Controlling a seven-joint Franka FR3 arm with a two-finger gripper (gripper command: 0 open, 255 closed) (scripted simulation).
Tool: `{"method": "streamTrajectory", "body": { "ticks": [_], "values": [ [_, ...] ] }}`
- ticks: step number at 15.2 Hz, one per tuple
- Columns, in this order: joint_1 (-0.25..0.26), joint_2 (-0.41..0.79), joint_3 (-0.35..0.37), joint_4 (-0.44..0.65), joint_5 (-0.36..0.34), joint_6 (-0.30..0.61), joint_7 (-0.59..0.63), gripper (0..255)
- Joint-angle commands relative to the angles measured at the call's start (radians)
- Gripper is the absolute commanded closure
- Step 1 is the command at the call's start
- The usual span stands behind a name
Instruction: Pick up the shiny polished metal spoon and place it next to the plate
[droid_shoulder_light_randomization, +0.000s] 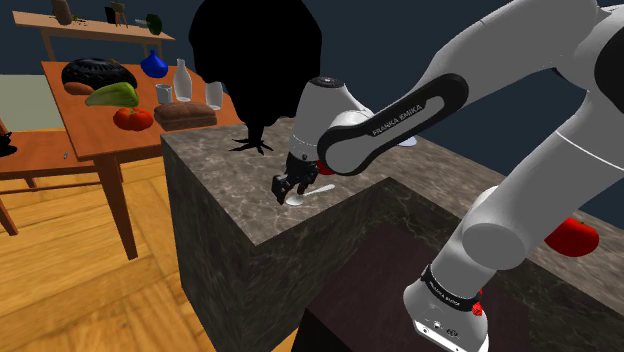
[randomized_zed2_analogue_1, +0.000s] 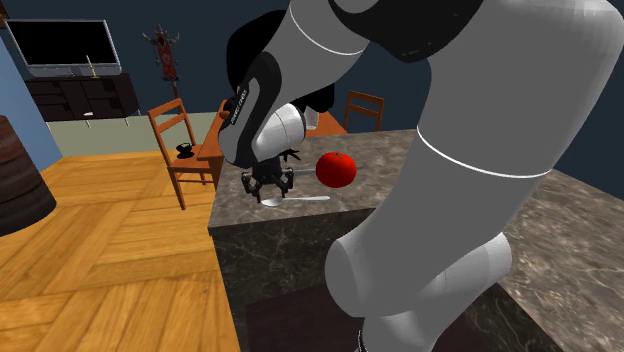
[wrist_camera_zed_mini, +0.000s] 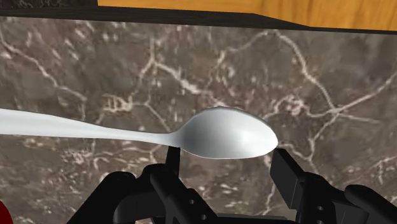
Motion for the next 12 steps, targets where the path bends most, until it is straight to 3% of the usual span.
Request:
{"method": "streamTrajectory", "body": {
  "ticks": [1,5,12],
  "values": [
    [0.0,0.0,0.0,0.0,0.0,0.0,0.0,255],
    [0.0,0.0,0.0,0.0,0.0,0.0,0.0,255],
    [0.016,-0.074,-0.016,0.037,0.046,-0.106,-0.041,255]
  ]
}}
